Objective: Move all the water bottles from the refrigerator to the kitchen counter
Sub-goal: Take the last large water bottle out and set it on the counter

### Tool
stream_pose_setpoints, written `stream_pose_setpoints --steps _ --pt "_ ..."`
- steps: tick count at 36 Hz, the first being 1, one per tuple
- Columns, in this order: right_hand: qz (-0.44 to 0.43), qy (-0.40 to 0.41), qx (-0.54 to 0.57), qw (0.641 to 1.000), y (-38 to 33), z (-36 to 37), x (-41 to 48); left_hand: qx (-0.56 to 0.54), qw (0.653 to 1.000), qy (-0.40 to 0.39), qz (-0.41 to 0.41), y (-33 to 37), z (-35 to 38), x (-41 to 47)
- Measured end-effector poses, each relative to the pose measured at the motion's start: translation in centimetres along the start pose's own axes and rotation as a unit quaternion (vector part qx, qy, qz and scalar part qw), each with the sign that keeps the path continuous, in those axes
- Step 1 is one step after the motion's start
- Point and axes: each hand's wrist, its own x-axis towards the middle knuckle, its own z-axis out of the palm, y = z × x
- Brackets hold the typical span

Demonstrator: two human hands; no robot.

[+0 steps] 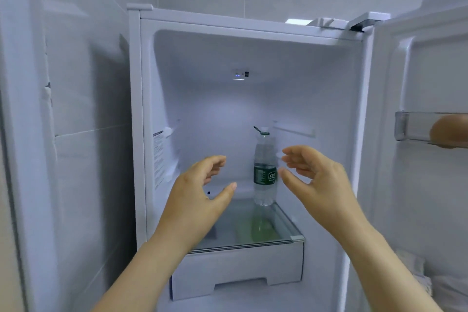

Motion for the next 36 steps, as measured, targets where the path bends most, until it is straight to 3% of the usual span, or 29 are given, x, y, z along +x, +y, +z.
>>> stream_pose_setpoints --steps 16,25,36 --pt "0.019 0.045 0.063 0.997 11.2 5.9 9.1 0.034 0.999 0.022 0.017 -7.8 8.3 10.1" --pt "0.077 0.038 0.096 0.992 16.3 9.3 10.9 0.027 0.999 0.032 -0.003 -11.6 12.1 13.9" --pt "0.112 0.045 0.07 0.99 21.1 11.9 13.5 0.006 1.0 0.015 -0.01 -15.7 14.7 18.1"
